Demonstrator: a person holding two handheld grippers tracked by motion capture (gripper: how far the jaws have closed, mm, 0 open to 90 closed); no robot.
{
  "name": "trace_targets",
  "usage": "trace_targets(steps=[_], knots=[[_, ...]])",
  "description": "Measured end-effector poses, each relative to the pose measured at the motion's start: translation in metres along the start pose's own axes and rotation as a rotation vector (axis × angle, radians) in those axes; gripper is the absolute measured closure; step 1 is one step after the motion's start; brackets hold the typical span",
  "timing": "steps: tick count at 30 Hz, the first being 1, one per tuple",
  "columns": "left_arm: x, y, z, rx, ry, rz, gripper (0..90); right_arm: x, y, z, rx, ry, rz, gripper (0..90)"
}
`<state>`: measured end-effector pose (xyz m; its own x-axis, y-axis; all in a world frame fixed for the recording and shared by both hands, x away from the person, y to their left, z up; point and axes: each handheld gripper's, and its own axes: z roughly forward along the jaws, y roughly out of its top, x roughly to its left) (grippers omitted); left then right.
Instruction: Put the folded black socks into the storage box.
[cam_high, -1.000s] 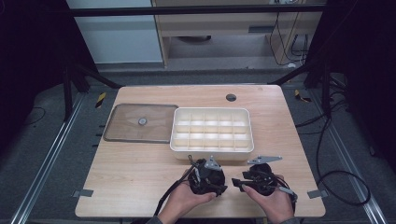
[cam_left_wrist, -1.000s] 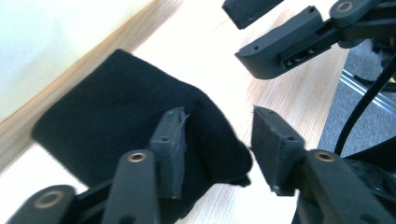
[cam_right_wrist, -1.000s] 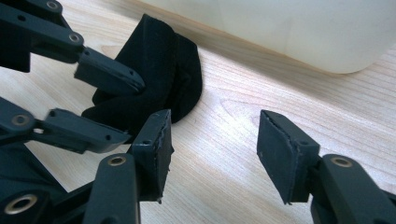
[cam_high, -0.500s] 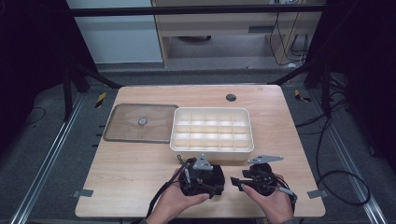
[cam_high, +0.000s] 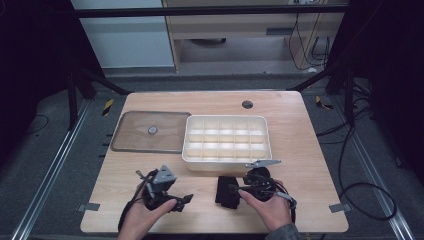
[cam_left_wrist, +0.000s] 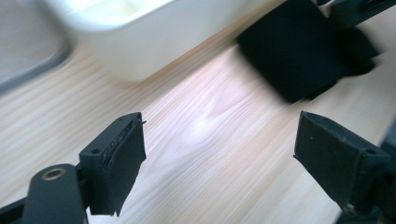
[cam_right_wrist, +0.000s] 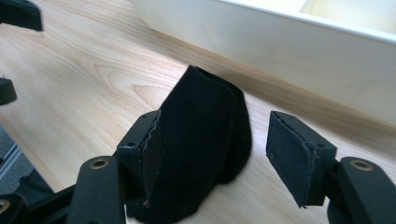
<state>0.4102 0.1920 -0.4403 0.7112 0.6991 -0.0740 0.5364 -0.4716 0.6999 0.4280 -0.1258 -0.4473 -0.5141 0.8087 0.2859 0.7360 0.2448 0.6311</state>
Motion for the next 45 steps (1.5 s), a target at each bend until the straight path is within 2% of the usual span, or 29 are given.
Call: trace_targets(steps=[4,6,7,9,12,14,22,28,30,36,41,45], knots=[[0.020,-0.024,-0.005,0.013,0.061,-0.025,15.7,0.004,0.004,0.014,0.028,-0.004,0.011,36.3],[0.031,-0.037,-0.006,0.000,0.073,-0.061,15.7,0.006,0.004,0.021,0.045,-0.007,0.006,36.2],[0.036,-0.043,-0.007,-0.023,0.076,-0.093,16.0,0.008,0.003,0.024,0.058,-0.011,0.010,35.6],[0.043,-0.049,-0.008,-0.033,0.076,-0.117,16.8,0.009,0.003,0.030,0.074,-0.025,0.005,35.4],[0.049,-0.052,-0.012,-0.034,0.105,-0.118,17.2,0.012,0.001,0.036,0.095,-0.027,0.012,35.0],[0.052,-0.055,-0.013,-0.036,0.110,-0.125,17.3,0.014,-0.001,0.040,0.107,-0.035,0.016,34.0],[0.055,-0.059,-0.010,-0.023,0.109,-0.142,18.1,0.023,-0.003,0.050,0.136,-0.072,-0.025,34.6],[0.057,-0.062,-0.012,-0.029,0.109,-0.164,18.6,0.025,-0.003,0.050,0.150,-0.073,-0.055,44.7],[0.058,-0.062,-0.011,-0.027,0.110,-0.159,18.8,0.027,-0.003,0.051,0.155,-0.063,-0.069,48.7],[0.060,-0.063,-0.009,-0.018,0.108,-0.162,19.2,0.024,-0.003,0.051,0.160,-0.019,-0.061,59.8],[0.062,-0.066,-0.011,-0.021,0.119,-0.169,19.1,0.020,-0.003,0.049,0.144,0.012,-0.060,64.6],[0.067,-0.068,-0.013,-0.020,0.138,-0.173,18.8,0.018,-0.003,0.040,0.115,0.021,-0.058,65.5]])
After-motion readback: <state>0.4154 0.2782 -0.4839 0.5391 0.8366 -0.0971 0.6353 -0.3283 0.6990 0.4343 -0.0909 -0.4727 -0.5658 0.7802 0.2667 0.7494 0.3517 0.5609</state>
